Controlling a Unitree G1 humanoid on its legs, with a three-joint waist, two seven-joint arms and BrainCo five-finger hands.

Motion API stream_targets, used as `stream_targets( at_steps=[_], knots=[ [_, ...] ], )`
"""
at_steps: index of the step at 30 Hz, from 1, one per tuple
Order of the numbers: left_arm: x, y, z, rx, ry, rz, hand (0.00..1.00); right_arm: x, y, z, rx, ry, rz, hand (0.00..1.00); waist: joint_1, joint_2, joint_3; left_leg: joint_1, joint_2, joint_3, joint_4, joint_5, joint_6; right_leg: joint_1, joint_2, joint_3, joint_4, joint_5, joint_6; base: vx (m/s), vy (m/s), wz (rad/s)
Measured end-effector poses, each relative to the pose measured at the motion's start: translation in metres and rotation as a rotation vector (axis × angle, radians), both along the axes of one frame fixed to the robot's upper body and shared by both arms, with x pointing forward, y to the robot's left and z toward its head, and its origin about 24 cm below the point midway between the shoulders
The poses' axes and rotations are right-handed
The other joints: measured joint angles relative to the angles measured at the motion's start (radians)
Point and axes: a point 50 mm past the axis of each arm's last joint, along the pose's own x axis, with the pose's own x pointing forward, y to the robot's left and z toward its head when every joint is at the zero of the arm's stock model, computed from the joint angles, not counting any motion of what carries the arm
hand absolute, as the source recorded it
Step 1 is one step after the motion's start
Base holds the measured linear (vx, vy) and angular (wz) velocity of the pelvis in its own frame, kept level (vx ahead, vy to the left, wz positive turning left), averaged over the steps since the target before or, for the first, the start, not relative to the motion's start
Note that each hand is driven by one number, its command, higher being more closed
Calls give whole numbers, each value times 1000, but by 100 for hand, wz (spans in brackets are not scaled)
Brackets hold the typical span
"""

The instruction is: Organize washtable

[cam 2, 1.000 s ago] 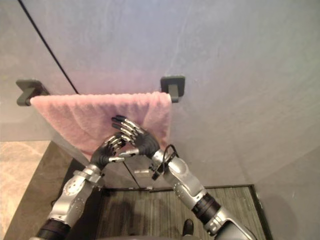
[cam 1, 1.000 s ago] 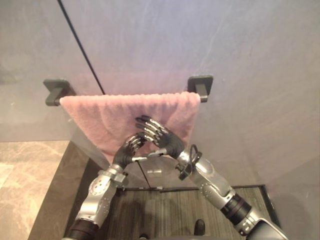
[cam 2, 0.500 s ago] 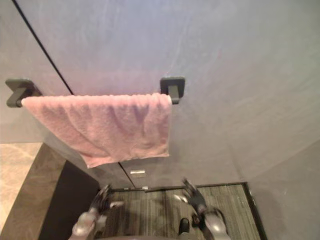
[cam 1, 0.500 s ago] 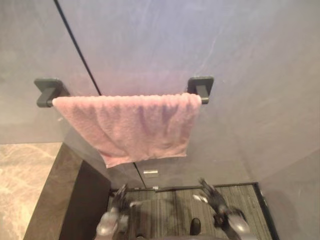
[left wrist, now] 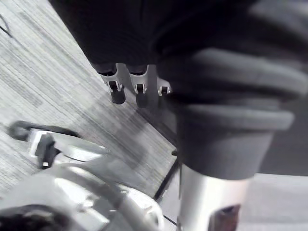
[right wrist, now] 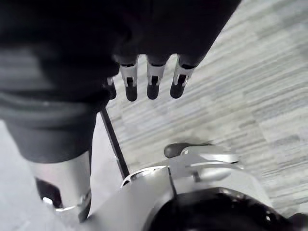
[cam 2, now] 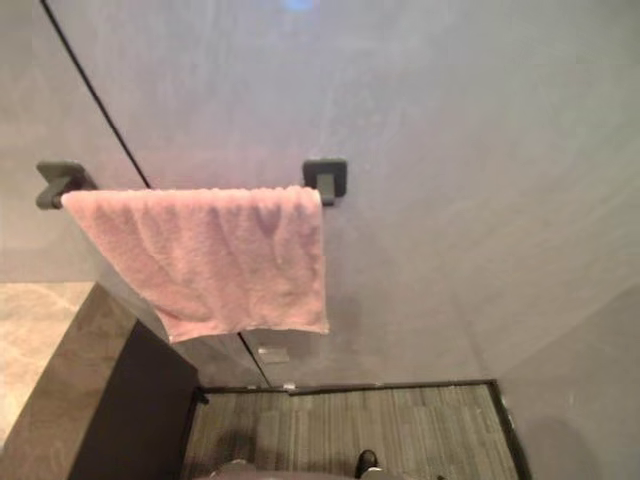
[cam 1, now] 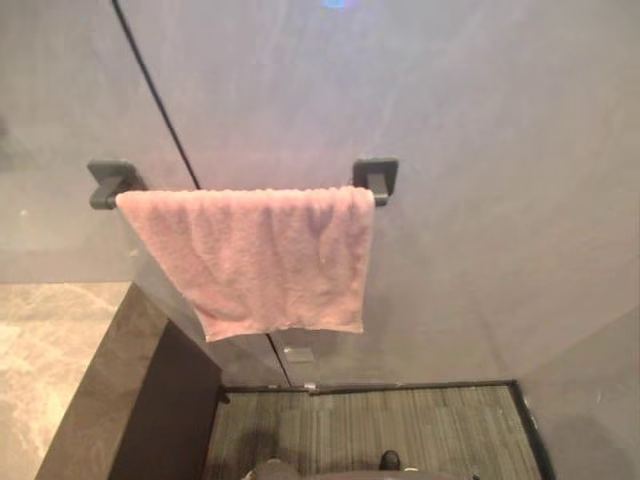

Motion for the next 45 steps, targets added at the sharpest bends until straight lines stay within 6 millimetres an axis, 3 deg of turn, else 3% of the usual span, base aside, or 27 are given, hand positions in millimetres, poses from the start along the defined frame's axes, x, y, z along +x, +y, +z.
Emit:
stream_targets(
  at_steps=[3,5,7,9,11,13,15,16,18,19,20,21,22,23,24,25,27,29,33,36,38,39,40,41,42,43,45],
  knots=[
    [38,-4,4,7,-88,-91,0,5,6,-1,19,-9,-8,0,-40,-27,-7,62,-57,-61,-181,-80,-95,-46,-27,-28,32,4,5,-36,92,29],
    [88,-22,13,-3,-201,-291,0,14,6,1,16,-37,-11,0,-60,-28,8,81,-78,-28,-253,-201,-38,-136,-39,-55,116,5,6,-180,182,39],
    [112,-31,20,4,-259,-370,0,24,14,0,25,-52,6,0,-64,-49,35,112,-111,5,-360,-229,-41,-177,-61,-44,162,5,18,-226,126,4],
    [125,-33,26,25,-292,-444,0,32,20,0,37,-65,25,0,-62,-107,53,122,-149,60,-403,-223,-21,-216,-117,-53,188,-17,40,-307,62,-46],
    [118,-39,24,15,-278,-460,0,39,16,2,24,-89,25,0,-39,-102,52,121,-136,131,-387,-217,-12,-300,-161,-53,441,-104,22,-337,39,-89],
    [108,-35,21,21,-250,-471,0,33,16,2,25,-81,16,0,-43,-100,52,121,-122,147,-373,-204,-10,-323,-216,-4,864,-181,24,-162,-64,-43],
    [102,-32,19,27,-234,-476,0,30,16,2,26,-72,12,0,-40,-104,50,98,-122,149,-357,-187,-10,-282,-261,72,1041,-180,24,-112,-155,-15],
    [102,-29,20,35,-235,-476,0,28,14,1,24,-65,1,0,-38,-122,38,69,-122,145,-334,-182,-17,-225,-285,115,1005,-165,62,-89,-216,-17],
    [96,-25,17,28,-210,-464,0,33,14,0,27,-65,-18,0,-26,-99,40,-14,-137,82,-289,-168,10,-198,-242,96,906,-196,68,-141,-172,4],
    [97,-27,17,26,-215,-466,0,30,11,-2,28,-44,-47,0,-18,-115,31,-49,-271,-5,-424,-161,40,-115,-240,159,759,-270,123,-256,-52,39],
    [100,-28,19,33,-231,-465,0,31,8,-2,23,-39,-48,0,-8,-123,28,-62,-326,-15,-510,-96,75,-102,-247,193,747,-297,127,-366,-3,49],
    [101,-30,21,42,-254,-461,0,35,5,-1,18,-44,-38,0,1,-96,17,-116,-309,3,-509,67,119,-76,-231,224,706,-360,145,-382,-76,19],
    [100,-20,22,72,-246,-460,0,54,14,-1,38,-67,13,0,9,-122,16,-187,-306,2,-436,63,118,-44,-227,241,596,-444,197,-382,-176,7],
    [98,-19,22,74,-240,-460,0,63,16,0,41,-82,41,0,15,-119,16,-220,-285,1,-408,61,114,-28,-210,223,522,-460,196,-251,-199,-21],
    [93,-15,21,83,-221,-456,0,76,19,2,43,-110,62,0,22,-95,10,-263,-250,-12,-387,68,98,-8,-171,196,422,-460,192,-215,-267,1],
    [89,-17,19,79,-207,-448,0,83,21,3,41,-133,67,0,15,-71,21,-287,-212,-48,-404,86,71,43,-119,145,297,-435,150,-174,-210,20],
    [90,-17,19,85,-203,-482,0,76,20,1,41,-107,62,0,14,-60,23,-283,-189,-65,-470,165,37,58,-83,78,274,-413,113,-197,-191,63],
    [92,-10,21,107,-208,-473,0,73,17,1,29,-99,54,0,8,-95,36,-282,-160,28,-486,210,25,40,-71,-18,241,-374,52,-268,-181,72],
    [84,-4,18,100,-186,-392,0,56,-4,3,-31,-69,1,0,8,-92,44,-258,-45,80,-78,24,86,40,-69,-118,253,-355,20,-195,-86,45],
    [68,2,14,90,-140,-330,0,36,-12,1,-42,-35,-67,0,-17,-75,35,-146,72,75,41,26,92,56,-71,-217,288,-355,19,-128,50,77],
    [65,2,13,85,-132,-313,0,31,-10,0,-27,-22,-104,0,-30,-61,42,-145,37,96,-69,8,91,26,-90,-278,364,-352,-6,-99,110,113],
    [63,12,14,110,-123,-307,0,28,-2,-3,5,-4,-108,0,-61,-115,20,-94,-95,9,-364,30,49,-19,-77,-267,244,-360,-36,-212,41,186],
    [60,27,16,138,-96,-298,0,23,6,-6,27,9,-125,0,-81,-144,17,-62,-62,33,-266,-35,70,0,-84,-317,141,-249,-10,-201,6,176],
    [59,28,15,137,-84,-304,0,26,3,-5,19,-5,-143,0,-69,-129,20,-38,-18,48,-222,-28,55,-6,-74,-340,148,-240,-15,-122,20,161],
    [55,23,13,120,-73,-308,0,25,-5,-4,4,-2,-164,0,-71,-97,16,43,17,56,-299,45,26,-24,-78,-388,177,-240,-15,-43,164,127],
    [57,14,12,102,-81,-317,0,22,-13,-2,-13,-1,-185,0,-72,-75,10,86,14,52,-424,115,-23,-48,-102,-434,214,-241,-15,-85,317,168],
    [64,4,12,88,-96,-379,0,29,-12,-2,-8,-15,-177,0,-78,-72,14,69,-23,123,-528,93,-75,-61,-183,-528,254,-222,-14,-101,388,190]
  ],
)
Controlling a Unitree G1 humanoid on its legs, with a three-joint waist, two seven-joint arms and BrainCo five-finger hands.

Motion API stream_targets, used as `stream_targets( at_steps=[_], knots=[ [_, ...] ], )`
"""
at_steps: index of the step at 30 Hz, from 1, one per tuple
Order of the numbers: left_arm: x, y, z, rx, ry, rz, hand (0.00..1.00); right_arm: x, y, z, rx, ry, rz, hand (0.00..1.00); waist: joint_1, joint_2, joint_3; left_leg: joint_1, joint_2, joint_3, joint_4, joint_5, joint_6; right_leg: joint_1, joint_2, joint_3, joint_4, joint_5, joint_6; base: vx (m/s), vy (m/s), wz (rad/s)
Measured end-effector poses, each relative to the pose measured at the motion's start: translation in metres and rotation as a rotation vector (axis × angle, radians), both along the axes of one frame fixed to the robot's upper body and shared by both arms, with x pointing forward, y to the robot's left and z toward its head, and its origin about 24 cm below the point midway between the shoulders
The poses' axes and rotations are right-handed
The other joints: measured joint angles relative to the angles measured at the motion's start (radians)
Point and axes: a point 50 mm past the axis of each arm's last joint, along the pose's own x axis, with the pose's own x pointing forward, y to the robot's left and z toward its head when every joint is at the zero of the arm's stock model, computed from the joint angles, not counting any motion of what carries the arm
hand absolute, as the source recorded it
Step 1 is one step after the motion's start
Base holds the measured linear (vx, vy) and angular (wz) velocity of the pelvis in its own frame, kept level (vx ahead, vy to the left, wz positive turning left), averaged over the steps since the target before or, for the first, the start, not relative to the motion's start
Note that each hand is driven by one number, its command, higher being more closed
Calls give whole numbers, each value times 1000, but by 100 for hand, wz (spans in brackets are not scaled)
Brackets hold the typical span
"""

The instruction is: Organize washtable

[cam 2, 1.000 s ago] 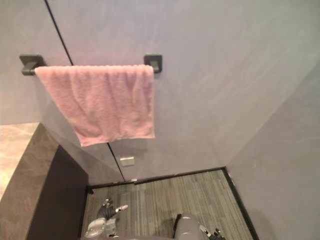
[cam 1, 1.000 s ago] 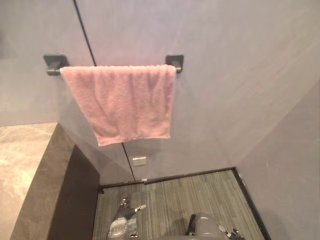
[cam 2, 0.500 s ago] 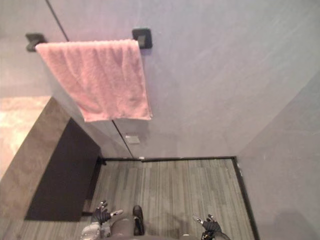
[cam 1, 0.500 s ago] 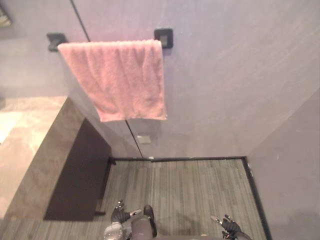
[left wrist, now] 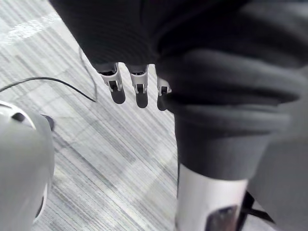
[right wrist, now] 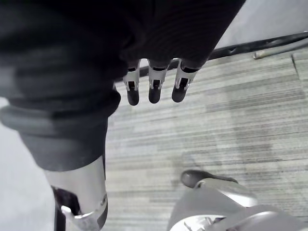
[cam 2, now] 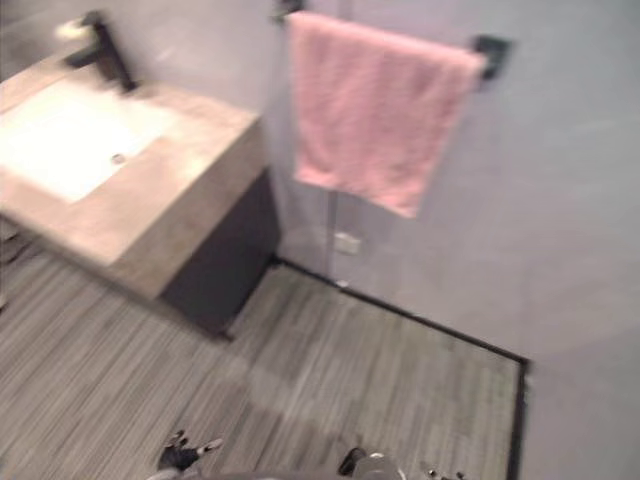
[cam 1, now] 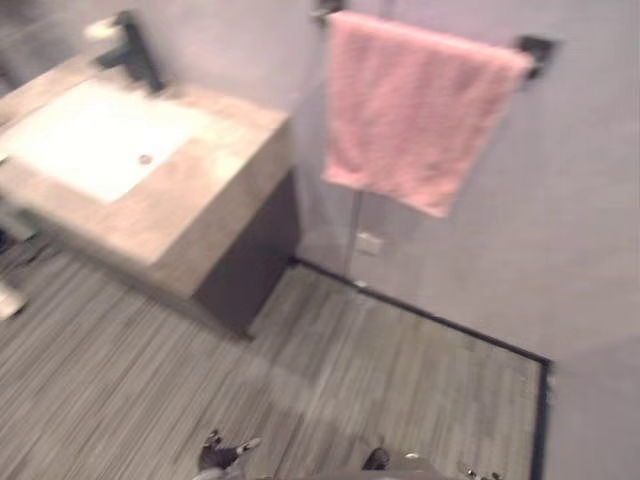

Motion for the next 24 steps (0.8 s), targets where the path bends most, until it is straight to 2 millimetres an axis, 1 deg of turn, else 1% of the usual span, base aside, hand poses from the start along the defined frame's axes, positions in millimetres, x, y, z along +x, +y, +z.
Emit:
stream_targets(
  at_steps=[1,2,3,4,5,6,7,8,9,10,11,12,13,14,15,16,17,18,19,21,22,24],
  knots=[
    [0,-3,0,-3,2,-19,0,6,1,0,5,-14,-4,0,10,2,2,-15,-5,64,-41,-37,-54,12,-28,-47,8,8,12,-89,368,164],
    [1,-4,0,-5,2,-34,0,8,2,0,9,-21,-10,0,11,4,0,-8,-18,89,-84,-52,-70,18,-39,-73,12,10,15,-90,489,159],
    [6,-9,0,-7,-7,-82,0,11,3,0,9,-29,-14,0,14,21,-12,18,-65,114,-183,-57,-63,31,-78,-117,40,24,38,-26,472,163],
    [11,-10,3,4,-26,-133,0,15,8,0,17,-42,-13,0,21,0,-11,21,-120,93,-219,-49,-37,34,-157,-113,111,37,34,6,478,158],
    [13,-13,3,5,-28,-159,0,18,11,0,23,-49,-2,0,24,-2,-6,19,-143,63,-213,-44,-5,23,-203,-97,197,46,22,45,415,151],
    [17,-19,3,5,-33,-204,0,17,16,-1,30,-52,9,0,16,11,-2,0,-149,-3,-162,-71,46,-24,-253,-8,304,18,69,39,253,118],
    [19,-19,4,12,-37,-216,0,19,16,0,23,-67,-4,0,11,15,1,-13,-143,-35,-137,-78,55,-37,-231,55,278,-28,121,34,189,140],
    [24,-21,5,17,-51,-227,0,19,15,2,15,-81,5,0,11,29,4,-36,-135,-85,-104,-84,65,-89,-165,213,232,-90,87,22,67,121],
    [27,-25,6,17,-61,-242,0,19,13,4,5,-98,-2,0,7,35,8,-49,-138,-125,-87,-90,75,-130,-108,353,209,-108,51,28,25,129],
    [31,-28,7,20,-74,-254,0,15,14,4,9,-99,-16,0,3,39,11,-55,-143,-168,-79,-99,91,-156,-40,498,184,-120,40,77,-57,158],
    [35,-30,7,26,-77,-281,0,10,18,2,29,-91,-35,0,-16,39,26,-49,-150,-239,-76,-104,97,-158,51,640,143,-121,51,132,-139,183],
    [36,-29,7,40,-72,-293,0,8,25,0,52,-92,-50,0,-23,12,34,-32,-170,-282,-76,-107,92,-144,111,686,88,-84,64,155,-168,163],
    [35,-26,7,48,-72,-290,0,5,29,0,61,-90,-53,0,-22,-19,39,-13,-190,-283,-75,-112,84,-135,118,684,62,3,58,132,-148,105],
    [30,-28,5,41,-54,-271,0,10,29,1,63,-114,-55,0,-11,-1,59,17,-179,-274,-62,-153,54,-115,120,645,99,4,52,103,-51,46],
    [23,-33,2,24,-40,-252,0,15,23,4,41,-139,-54,0,-12,16,60,18,-152,-264,-51,-174,46,-112,133,622,110,7,46,117,-19,30],
    [21,-35,2,21,-45,-240,0,24,21,7,28,-175,-46,0,-11,26,62,28,-137,-249,-57,-176,43,-109,140,601,120,6,44,93,5,12],
    [22,-35,2,23,-45,-242,0,30,23,8,30,-190,-35,0,-12,26,63,31,-134,-243,-63,-176,43,-110,143,596,123,5,43,69,-33,6],
    [23,-35,3,23,-47,-246,0,39,25,10,31,-215,-15,0,-12,21,65,29,-132,-246,-75,-176,43,-110,145,592,128,0,36,10,-39,5],
    [27,-35,4,28,-60,-252,0,46,29,12,34,-238,4,0,-11,20,67,31,-134,-251,-80,-175,43,-110,144,591,132,-6,36,-8,-26,8],
    [32,-36,6,29,-78,-252,0,51,33,13,37,-257,25,0,-7,-1,71,23,-143,-261,-79,-175,42,-107,131,578,131,-22,42,-42,-21,17],
    [35,-36,7,33,-86,-255,0,50,37,12,45,-254,21,0,0,-21,65,16,-162,-287,-77,-174,42,-100,107,552,127,-58,57,-42,-24,26],
    [37,-39,8,27,-92,-257,0,47,39,12,50,-250,15,0,1,-23,63,17,-175,-328,-74,-175,42,-76,91,518,127,-79,68,-16,-32,59]
  ],
)
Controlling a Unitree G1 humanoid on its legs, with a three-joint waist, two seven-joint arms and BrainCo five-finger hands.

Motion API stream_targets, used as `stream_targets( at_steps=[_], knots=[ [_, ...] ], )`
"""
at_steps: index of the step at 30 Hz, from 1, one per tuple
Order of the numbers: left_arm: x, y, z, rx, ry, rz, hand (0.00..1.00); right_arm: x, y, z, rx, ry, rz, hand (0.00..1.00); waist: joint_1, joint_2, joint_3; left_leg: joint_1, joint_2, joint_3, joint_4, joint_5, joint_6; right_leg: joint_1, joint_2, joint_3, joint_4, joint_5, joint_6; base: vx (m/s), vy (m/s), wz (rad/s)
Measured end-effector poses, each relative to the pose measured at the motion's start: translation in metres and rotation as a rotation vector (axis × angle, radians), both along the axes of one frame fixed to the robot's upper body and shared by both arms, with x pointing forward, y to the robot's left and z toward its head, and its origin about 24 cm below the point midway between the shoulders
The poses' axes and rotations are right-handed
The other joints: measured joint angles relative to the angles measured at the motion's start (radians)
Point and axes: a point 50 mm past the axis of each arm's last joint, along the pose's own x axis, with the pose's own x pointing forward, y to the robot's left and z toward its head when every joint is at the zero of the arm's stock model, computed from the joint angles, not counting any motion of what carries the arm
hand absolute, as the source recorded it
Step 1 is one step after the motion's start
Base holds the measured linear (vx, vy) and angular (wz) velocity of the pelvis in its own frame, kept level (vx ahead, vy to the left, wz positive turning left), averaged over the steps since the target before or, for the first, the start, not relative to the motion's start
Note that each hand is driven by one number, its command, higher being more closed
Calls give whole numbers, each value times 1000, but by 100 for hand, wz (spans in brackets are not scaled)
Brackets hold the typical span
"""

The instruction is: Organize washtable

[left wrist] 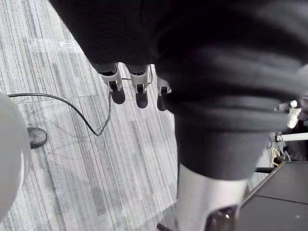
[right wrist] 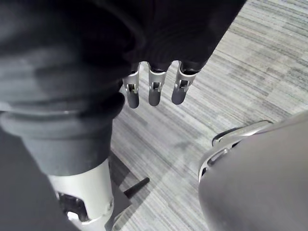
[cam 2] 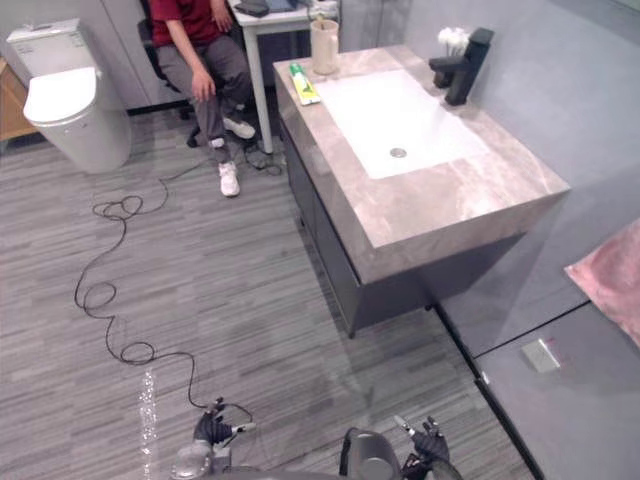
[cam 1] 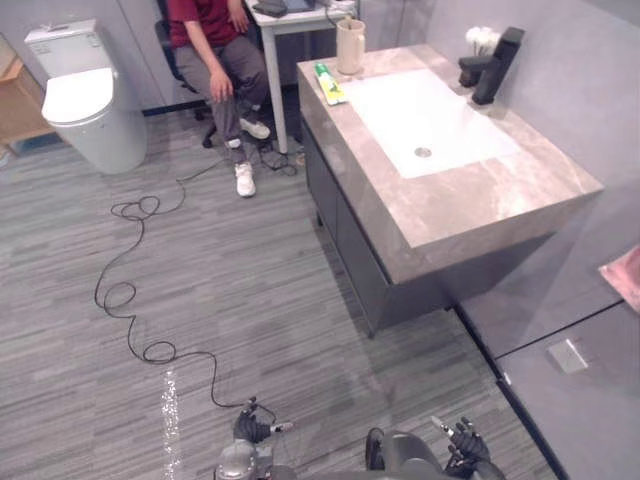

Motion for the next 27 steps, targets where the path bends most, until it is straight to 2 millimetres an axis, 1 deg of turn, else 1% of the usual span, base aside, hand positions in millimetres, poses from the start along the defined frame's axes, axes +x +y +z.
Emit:
stream_targets(
  at_steps=[1,2,3,4,5,6,7,8,9,10,11,12,13,14,15,16,17,18,19,20,21,22,23,24,25,26,27],
  knots=[
    [-1,-1,0,5,0,-6,0,-3,0,-1,-1,8,-1,0,0,3,-9,-4,1,-35,5,0,0,23,-9,-33,-7,-13,9,11,-41,74],
    [-2,0,0,8,1,-9,0,-3,0,-1,-1,10,-1,0,0,4,-13,-6,4,-40,14,-1,0,31,-10,-45,-15,-19,12,54,8,82],
    [-2,1,1,20,-5,-9,0,-3,0,-1,-4,11,6,0,0,8,-20,-42,8,-52,110,-10,-8,61,-12,-69,-44,-26,6,54,14,72],
    [2,5,4,26,-29,18,0,-3,2,-1,-3,12,17,0,7,7,-16,-150,28,-57,334,-13,-14,93,-8,-91,-60,-26,6,66,0,63],
    [4,8,6,30,-45,40,0,-2,3,-1,-6,11,28,0,19,17,-15,-210,56,-55,486,-1,-33,117,6,-95,-61,-27,1,76,-19,19],
    [-2,10,5,35,-33,74,0,1,4,0,-9,9,44,0,27,33,-17,-259,96,-45,621,29,-55,147,25,-93,-53,-36,0,92,6,-12],
    [-7,12,4,41,-18,85,0,1,3,0,-15,9,51,0,29,38,-20,-268,113,-32,662,47,-51,159,27,-90,-51,-41,1,129,51,-20],
    [-9,15,4,53,-18,97,0,-1,8,-2,-7,20,73,0,32,23,-30,-281,136,8,709,86,-34,175,24,-81,-61,-44,2,136,52,-21],
    [-8,18,6,72,-22,94,0,-1,10,-2,-7,24,86,0,42,10,-43,-292,165,64,742,93,-12,188,15,-75,-88,-40,-4,132,53,-19],
    [-7,18,6,78,-27,92,0,-1,10,-2,-10,25,90,0,43,10,-43,-294,177,94,742,73,11,194,10,-75,-100,-36,-6,116,68,-16],
    [-6,17,7,86,-30,78,0,0,10,-2,-15,26,100,0,39,8,-43,-301,200,146,708,47,47,210,0,-71,-124,-18,-2,163,132,-9],
    [-4,15,7,89,-33,62,0,1,11,-2,-20,30,108,0,39,5,-44,-299,218,190,629,40,54,215,-16,-69,-142,3,12,144,116,-3],
    [-4,15,7,91,-33,54,0,1,11,-2,-21,33,111,0,40,2,-43,-297,219,206,570,40,52,217,-28,-70,-148,11,21,147,163,11],
    [0,11,8,97,-40,16,0,0,11,-3,-18,41,108,0,40,-4,-44,-285,203,229,407,46,48,231,-52,-73,-163,26,44,150,274,28],
    [2,3,8,93,-44,-36,0,-3,8,-3,-28,54,108,0,41,7,-50,-257,167,222,196,138,59,237,-67,-73,-173,37,65,150,274,29],
    [3,-2,8,86,-45,-57,0,-5,5,-4,-37,66,112,0,43,16,-54,-254,148,195,131,217,18,240,-67,-68,-182,40,78,200,365,34],
    [8,1,10,105,-58,-96,0,-4,14,-7,-19,89,133,0,41,-22,-65,-240,88,182,97,232,39,246,-91,-17,-229,47,91,143,231,33],
    [12,7,12,130,-69,-123,0,-3,23,-8,0,89,150,0,40,-39,-62,-238,58,171,69,234,40,245,-84,18,-261,51,89,172,282,39],
    [12,14,12,151,-62,-138,0,-2,30,-9,15,94,167,0,43,-65,-64,-244,36,171,74,231,42,249,-98,30,-279,59,88,85,146,23],
    [10,17,11,159,-53,-141,0,-1,32,-9,18,92,169,0,43,-70,-67,-252,34,170,89,228,46,250,-102,38,-281,71,90,52,164,4],
    [8,20,11,176,-44,-156,0,1,32,-8,14,84,167,0,45,-72,-67,-268,36,170,143,184,53,250,-104,39,-279,90,88,23,160,-15],
    [7,20,10,176,-40,-155,0,1,31,-8,13,84,164,0,50,-73,-67,-269,38,170,166,152,57,250,-109,43,-277,89,89,6,223,-46],
    [9,20,10,183,-39,-175,0,0,32,-9,17,88,155,0,70,-72,-63,-266,35,199,201,100,56,244,-136,61,-258,67,91,-11,187,-54],
    [9,17,9,179,-36,-189,0,0,30,-9,16,88,143,0,71,-70,-59,-255,27,212,213,82,64,245,-150,72,-234,57,88,-39,242,-69],
    [8,8,7,165,-22,-229,0,2,19,-7,-11,78,140,0,56,-49,-45,-220,15,232,202,66,70,180,-172,117,-68,57,60,-54,189,-50],
    [6,5,5,160,-13,-247,0,2,17,-6,-15,78,140,0,51,-44,-41,-204,14,244,189,66,71,133,-176,139,17,74,22,-60,253,-55],
    [4,5,4,165,-3,-266,0,3,14,-6,-21,73,127,0,42,-32,-40,-166,-4,253,146,66,71,45,-183,174,169,132,-70,-44,247,-45]
  ],
)
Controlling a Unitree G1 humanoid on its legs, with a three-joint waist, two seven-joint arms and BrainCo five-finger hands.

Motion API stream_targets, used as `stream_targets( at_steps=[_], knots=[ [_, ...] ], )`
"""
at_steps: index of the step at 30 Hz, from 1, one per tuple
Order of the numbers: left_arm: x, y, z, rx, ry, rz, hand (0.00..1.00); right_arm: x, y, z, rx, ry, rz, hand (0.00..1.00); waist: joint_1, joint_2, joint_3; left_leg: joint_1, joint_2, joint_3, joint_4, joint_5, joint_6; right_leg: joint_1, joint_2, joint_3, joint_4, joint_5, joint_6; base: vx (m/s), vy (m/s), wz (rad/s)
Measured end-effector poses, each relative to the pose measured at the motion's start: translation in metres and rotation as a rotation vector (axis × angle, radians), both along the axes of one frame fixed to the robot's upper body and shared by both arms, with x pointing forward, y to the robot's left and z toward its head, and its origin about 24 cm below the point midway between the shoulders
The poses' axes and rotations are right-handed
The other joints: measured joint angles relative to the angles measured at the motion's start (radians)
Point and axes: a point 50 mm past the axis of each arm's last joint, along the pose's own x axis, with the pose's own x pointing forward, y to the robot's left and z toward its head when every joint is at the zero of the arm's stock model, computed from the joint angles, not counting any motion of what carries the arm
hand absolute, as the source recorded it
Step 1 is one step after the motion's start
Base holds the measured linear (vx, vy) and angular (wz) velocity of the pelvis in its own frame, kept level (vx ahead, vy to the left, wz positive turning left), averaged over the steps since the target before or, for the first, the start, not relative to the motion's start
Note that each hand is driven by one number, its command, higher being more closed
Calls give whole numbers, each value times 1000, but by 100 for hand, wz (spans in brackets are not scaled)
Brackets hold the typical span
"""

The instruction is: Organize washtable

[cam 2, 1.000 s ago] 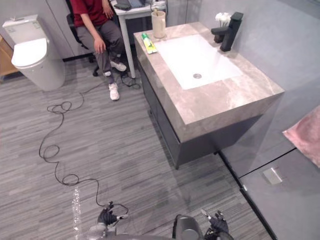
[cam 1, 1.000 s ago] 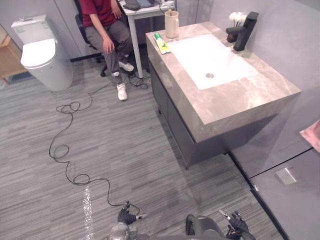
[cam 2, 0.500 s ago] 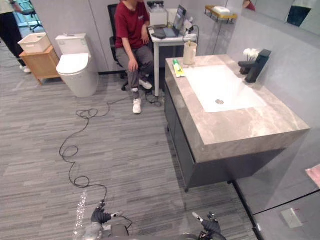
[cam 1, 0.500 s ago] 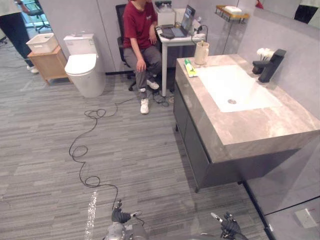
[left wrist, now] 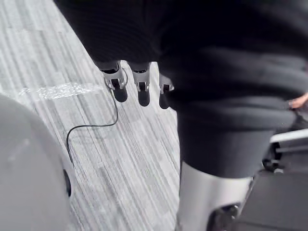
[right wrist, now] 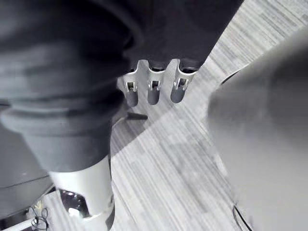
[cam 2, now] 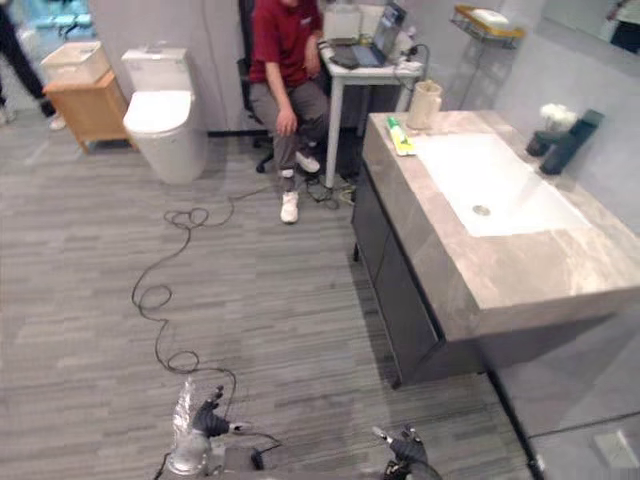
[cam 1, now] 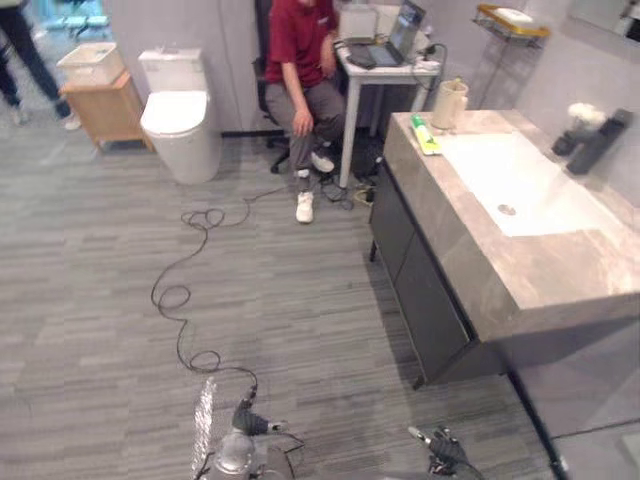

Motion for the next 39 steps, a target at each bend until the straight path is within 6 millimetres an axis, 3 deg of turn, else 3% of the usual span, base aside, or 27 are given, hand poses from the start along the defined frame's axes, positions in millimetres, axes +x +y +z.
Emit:
stream_targets(
  at_steps=[1,3,5,6,9,10,11,12,14,16,18,19,20,21,23,26,27,28,29,30,32,35,37,39],
  knots=[
    [-1,-1,-1,2,8,-9,0,3,0,1,-1,-10,2,0,-7,2,10,46,-20,11,-57,0,0,-66,-9,25,109,67,-37,-25,254,-44],
    [-1,3,-1,13,9,-9,0,4,4,1,8,-18,-1,0,-7,-20,16,101,-29,31,-117,0,0,-106,-11,25,189,114,10,2,125,-22],
    [1,3,0,14,6,-21,0,1,7,0,15,-12,-2,0,-8,-27,15,125,-11,38,-145,5,-9,-127,24,-53,175,-36,77,31,-16,-11],
    [3,2,1,13,2,-25,0,0,7,0,16,-13,-3,0,-9,-26,15,123,-8,40,-147,7,-12,-128,35,-63,132,-62,87,27,-45,-7],
    [3,-1,0,1,7,-47,0,0,6,0,23,-15,-31,0,-18,-19,15,115,9,47,-147,17,-29,-118,84,-41,-143,-83,104,167,-188,-6],
    [3,-2,0,1,7,-52,0,-2,6,0,28,-11,-42,0,-23,-26,13,116,9,45,-148,24,-40,-101,82,-31,-212,-75,102,258,-345,10],
    [5,-7,0,-2,5,-70,0,-6,5,-1,38,-3,-80,0,-33,-48,4,143,10,41,-158,40,-66,-87,69,-53,-216,-33,127,279,-362,11],
    [4,-20,-1,-34,6,-74,0,-10,2,-1,35,-1,-110,0,-33,-30,-2,182,32,38,-206,59,-98,-86,96,-61,-180,-65,113,265,-319,8],
    [4,-35,-1,-71,5,-81,0,-12,-7,0,17,0,-129,0,-36,8,-21,189,89,29,-207,70,-123,-86,145,-89,-167,-107,95,292,-260,5],
    [5,-43,-1,-95,1,-76,0,-16,-10,-1,16,7,-167,0,-38,17,-25,165,149,2,-113,60,-141,-58,195,-113,-164,-139,73,366,-314,10],
    [5,-37,0,-93,-5,-38,0,-23,-10,-2,18,26,-184,0,-37,6,-18,72,242,-47,180,42,-95,5,240,-123,-163,-173,39,381,-306,-8],
    [8,-34,3,-86,-28,-19,0,-28,-11,-3,13,42,-187,0,-28,3,-14,5,288,-86,360,66,-62,46,262,-117,-169,-187,17,284,-134,-29],
    [9,-33,4,-85,-35,-17,0,-28,-11,-3,9,42,-183,0,-26,2,-13,-21,289,-106,438,56,-65,62,265,-110,-174,-194,10,337,-58,-47],
    [11,-32,5,-83,-43,-16,0,-26,-11,-3,1,48,-167,0,-28,-6,-9,-65,275,-120,547,23,-67,84,265,-86,-195,-197,5,322,65,-64],
    [14,-33,6,-83,-52,-19,0,-23,-11,-2,2,41,-167,0,-29,6,-8,-113,233,-101,578,-22,-72,119,260,-41,-228,-194,6,358,150,-71],
    [14,-32,6,-78,-51,-25,0,-18,-10,-2,4,32,-160,0,-16,4,-5,-137,162,-90,374,-41,-55,148,232,42,-228,-192,25,285,237,-75],
    [14,-35,6,-84,-51,-32,0,-18,-11,-1,0,30,-158,0,-13,19,-12,-110,137,-94,204,11,-30,149,230,57,-217,-191,59,219,270,-60],
    [12,-34,4,-78,-36,-43,0,-17,-7,-2,7,37,-141,0,-11,2,-23,-79,108,-68,125,19,3,153,204,85,-222,-207,95,269,315,-55],
    [12,-30,4,-66,-33,-48,0,-17,-1,-3,20,39,-119,0,-13,-5,-26,-63,90,-67,102,19,3,149,191,94,-227,-200,107,272,298,-40],
    [12,-23,4,-41,-30,-63,0,-17,10,-5,41,46,-90,0,-21,-32,-45,-43,60,-53,54,24,4,154,170,103,-256,-178,114,180,174,-14],
    [11,-16,2,-9,-9,-111,0,-22,9,-7,44,68,-94,0,-32,-43,-53,-12,27,-42,-21,47,6,170,151,114,-305,-134,124,152,178,-1],
    [11,-8,1,28,8,-153,0,-23,7,-7,37,64,-83,0,-39,-34,-61,61,-27,-21,-253,171,15,169,144,114,-384,-55,125,64,116,-3],
    [5,-7,-3,33,39,-160,0,-21,1,-7,22,64,-64,0,-38,-17,-66,104,-30,-7,-370,235,7,169,159,115,-421,-35,121,5,18,-16],
    [-2,-8,-6,33,65,-172,0,-21,-4,-6,6,70,-50,0,-40,-1,-67,130,-28,0,-416,260,0,172,169,115,-431,-35,122,-60,-83,-23]
  ],
)
